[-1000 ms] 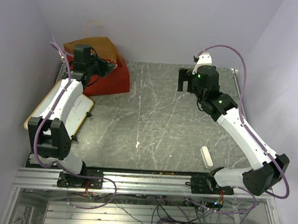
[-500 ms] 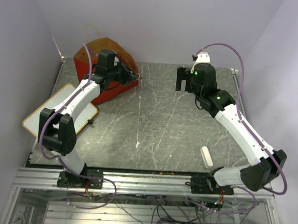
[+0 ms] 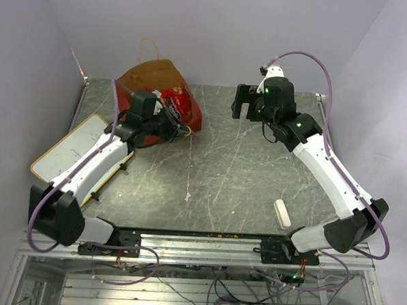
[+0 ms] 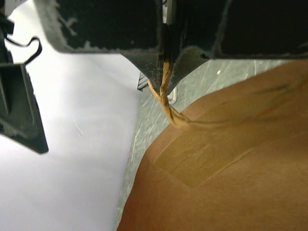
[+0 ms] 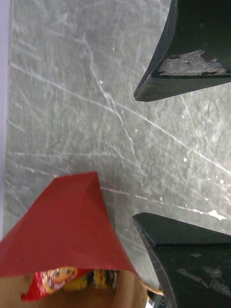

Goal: Take the snacks out of the paper bag
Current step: Move the paper bag to the center of the board.

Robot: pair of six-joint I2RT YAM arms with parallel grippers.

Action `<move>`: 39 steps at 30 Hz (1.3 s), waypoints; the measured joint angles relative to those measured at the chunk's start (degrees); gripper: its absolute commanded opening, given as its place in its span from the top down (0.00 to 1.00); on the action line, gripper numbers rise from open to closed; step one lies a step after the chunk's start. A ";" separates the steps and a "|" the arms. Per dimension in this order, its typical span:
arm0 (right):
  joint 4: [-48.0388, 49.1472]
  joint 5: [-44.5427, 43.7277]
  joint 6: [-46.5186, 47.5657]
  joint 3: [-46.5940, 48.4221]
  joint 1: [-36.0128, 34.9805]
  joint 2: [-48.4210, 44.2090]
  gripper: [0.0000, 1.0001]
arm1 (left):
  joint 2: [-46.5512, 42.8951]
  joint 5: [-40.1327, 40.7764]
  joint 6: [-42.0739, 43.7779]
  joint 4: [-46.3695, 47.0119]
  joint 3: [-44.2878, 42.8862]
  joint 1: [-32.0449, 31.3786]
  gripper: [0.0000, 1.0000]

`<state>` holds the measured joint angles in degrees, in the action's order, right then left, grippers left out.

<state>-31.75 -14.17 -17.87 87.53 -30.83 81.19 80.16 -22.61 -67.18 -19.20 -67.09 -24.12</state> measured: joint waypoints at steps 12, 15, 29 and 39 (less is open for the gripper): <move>1.70 13.86 -4.07 2.16 -5.88 3.06 0.00 | -17.25 2.95 2.62 -11.10 8.07 -0.37 0.89; 2.19 15.15 -4.04 4.55 -8.41 5.88 0.00 | -20.22 4.55 4.55 -16.06 7.76 -0.37 0.89; 9.33 12.24 3.13 19.39 -9.35 23.56 0.01 | -18.45 10.73 15.96 -34.36 -1.99 -0.35 0.93; 15.69 8.57 10.25 38.77 -7.76 42.05 0.13 | -11.39 12.59 23.12 -39.91 -9.97 -0.31 0.93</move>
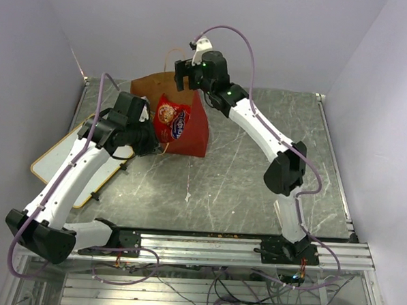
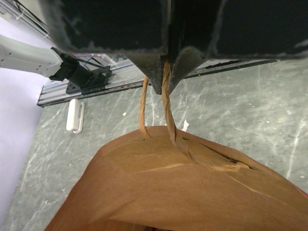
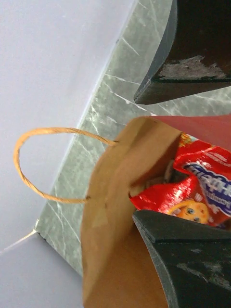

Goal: Take the snacks out of the paper bag
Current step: Move the paper bag to the center of the board, then adjust the paper bag at the center of the board.

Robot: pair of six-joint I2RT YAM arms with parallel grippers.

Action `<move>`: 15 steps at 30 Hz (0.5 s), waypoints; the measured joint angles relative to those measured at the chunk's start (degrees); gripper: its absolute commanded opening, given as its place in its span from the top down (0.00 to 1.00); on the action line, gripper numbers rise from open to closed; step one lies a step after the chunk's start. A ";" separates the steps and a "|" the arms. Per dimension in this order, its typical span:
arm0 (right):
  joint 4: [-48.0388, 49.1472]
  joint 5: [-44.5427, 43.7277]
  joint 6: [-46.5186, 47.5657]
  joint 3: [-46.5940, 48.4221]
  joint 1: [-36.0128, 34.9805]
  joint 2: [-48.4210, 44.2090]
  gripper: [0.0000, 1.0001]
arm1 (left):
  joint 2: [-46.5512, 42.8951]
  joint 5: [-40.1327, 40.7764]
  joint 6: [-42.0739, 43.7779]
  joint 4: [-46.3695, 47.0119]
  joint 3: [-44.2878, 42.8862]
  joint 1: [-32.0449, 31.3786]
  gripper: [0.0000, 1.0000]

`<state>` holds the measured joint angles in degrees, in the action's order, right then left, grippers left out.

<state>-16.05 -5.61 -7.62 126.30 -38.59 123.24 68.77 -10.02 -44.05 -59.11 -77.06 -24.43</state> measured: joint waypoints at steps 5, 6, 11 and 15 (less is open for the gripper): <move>4.39 -0.31 2.32 3.06 0.87 5.03 0.28 | 1.77 1.05 2.43 -2.03 -2.36 0.39 0.93; 5.44 -0.26 2.56 3.98 1.03 6.14 0.32 | 1.81 1.05 2.75 -2.27 -2.40 0.39 0.93; 9.20 0.35 2.32 11.02 1.57 12.57 0.42 | 1.95 1.03 3.17 -2.82 -2.40 0.39 0.93; 12.59 1.33 1.68 12.87 1.79 14.97 0.65 | 1.95 1.01 3.13 -2.84 -2.40 0.39 0.93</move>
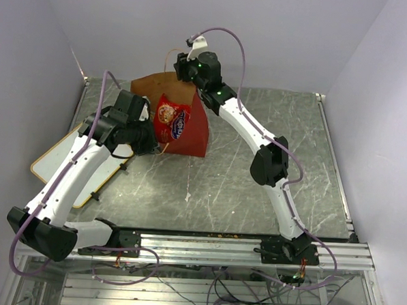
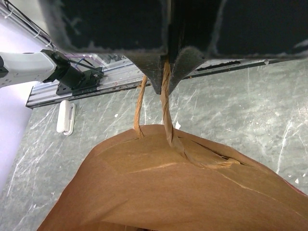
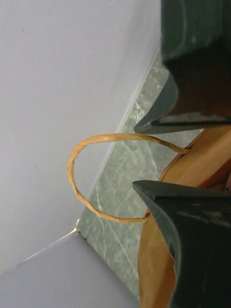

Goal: Take the snacks out of the paper bag
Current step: Adjust the paper bag at the center of the board.

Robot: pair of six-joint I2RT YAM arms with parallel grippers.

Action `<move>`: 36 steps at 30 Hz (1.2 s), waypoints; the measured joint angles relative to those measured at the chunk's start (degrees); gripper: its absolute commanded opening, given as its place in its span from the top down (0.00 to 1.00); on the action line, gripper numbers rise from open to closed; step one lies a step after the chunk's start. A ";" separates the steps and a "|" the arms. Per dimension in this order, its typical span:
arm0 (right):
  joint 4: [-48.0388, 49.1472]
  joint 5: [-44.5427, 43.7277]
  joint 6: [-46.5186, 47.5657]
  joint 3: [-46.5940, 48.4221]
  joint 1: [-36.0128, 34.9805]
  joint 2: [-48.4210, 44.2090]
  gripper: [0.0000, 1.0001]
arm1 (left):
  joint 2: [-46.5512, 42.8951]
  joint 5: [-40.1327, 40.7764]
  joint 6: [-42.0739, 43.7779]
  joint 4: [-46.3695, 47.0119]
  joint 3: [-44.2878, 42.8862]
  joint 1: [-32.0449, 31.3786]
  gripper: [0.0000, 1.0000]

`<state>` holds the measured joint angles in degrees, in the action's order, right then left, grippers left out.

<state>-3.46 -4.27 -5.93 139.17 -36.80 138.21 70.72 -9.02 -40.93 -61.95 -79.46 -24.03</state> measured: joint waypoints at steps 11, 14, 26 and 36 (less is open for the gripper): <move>4.96 0.68 -2.14 -5.07 1.49 -2.78 1.00 | 1.07 0.98 -2.21 -0.02 -4.20 0.61 0.93; 3.52 -1.51 -3.41 -13.94 1.60 -10.05 1.00 | 1.75 2.25 -2.84 -0.04 -6.58 1.29 0.93; -10.88 -4.02 -17.55 -43.23 0.11 -44.11 1.00 | 3.82 2.14 -3.91 -0.52 -9.01 5.79 0.93; -26.80 0.63 -28.61 -53.96 -4.76 -59.28 1.00 | 4.70 0.90 -1.29 -2.25 -13.20 6.78 0.93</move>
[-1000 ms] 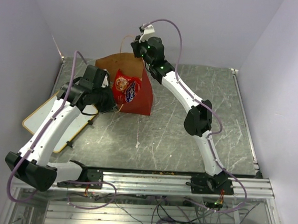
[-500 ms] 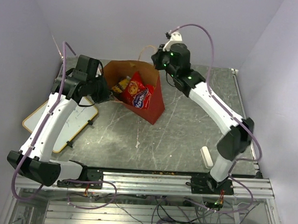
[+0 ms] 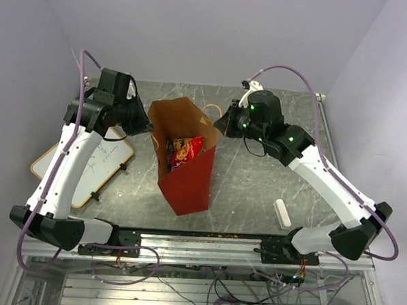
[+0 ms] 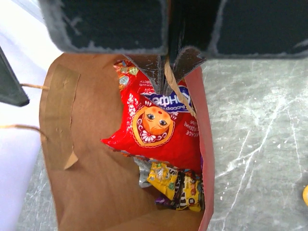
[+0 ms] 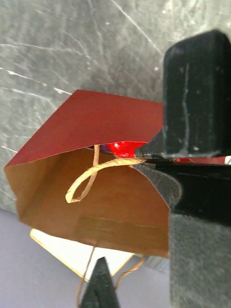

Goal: Take the snacks out of the paper bag
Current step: Adjust the paper bag at the center of the board.

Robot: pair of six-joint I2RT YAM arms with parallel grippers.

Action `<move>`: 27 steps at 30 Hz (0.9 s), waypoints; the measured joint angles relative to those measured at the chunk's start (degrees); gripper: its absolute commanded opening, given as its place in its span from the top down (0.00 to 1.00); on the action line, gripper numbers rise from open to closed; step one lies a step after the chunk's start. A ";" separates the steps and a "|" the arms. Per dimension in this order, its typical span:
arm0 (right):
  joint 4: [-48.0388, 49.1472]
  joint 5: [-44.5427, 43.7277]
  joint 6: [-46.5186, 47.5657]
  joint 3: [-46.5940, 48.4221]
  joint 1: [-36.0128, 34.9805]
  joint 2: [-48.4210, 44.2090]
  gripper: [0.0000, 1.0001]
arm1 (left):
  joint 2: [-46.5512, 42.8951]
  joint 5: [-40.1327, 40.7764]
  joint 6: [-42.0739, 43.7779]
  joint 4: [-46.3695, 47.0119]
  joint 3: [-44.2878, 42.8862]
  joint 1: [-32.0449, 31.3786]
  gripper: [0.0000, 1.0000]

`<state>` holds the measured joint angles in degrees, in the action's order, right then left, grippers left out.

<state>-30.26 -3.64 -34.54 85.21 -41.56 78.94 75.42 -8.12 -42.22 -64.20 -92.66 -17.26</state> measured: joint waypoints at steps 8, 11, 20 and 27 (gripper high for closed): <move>-3.10 2.78 -2.45 -7.41 -0.13 -6.99 0.95 | -0.76 -0.87 1.36 0.00 0.52 0.50 0.76; -3.08 3.04 -1.40 -9.20 -0.13 -8.87 0.83 | -2.49 -1.20 1.49 -0.11 0.90 0.52 0.60; -4.50 -2.21 5.09 -7.93 -0.11 -11.30 0.20 | -14.51 -1.29 -0.90 0.72 5.25 0.55 0.15; -7.80 -1.70 12.48 -1.95 -0.07 -8.87 0.00 | -18.71 -1.01 -4.70 2.12 10.78 0.55 0.22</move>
<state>-38.06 -5.34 -22.06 83.26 -41.63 70.06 56.71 -9.13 -46.92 -62.08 -81.89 -16.71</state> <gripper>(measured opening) 0.993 0.848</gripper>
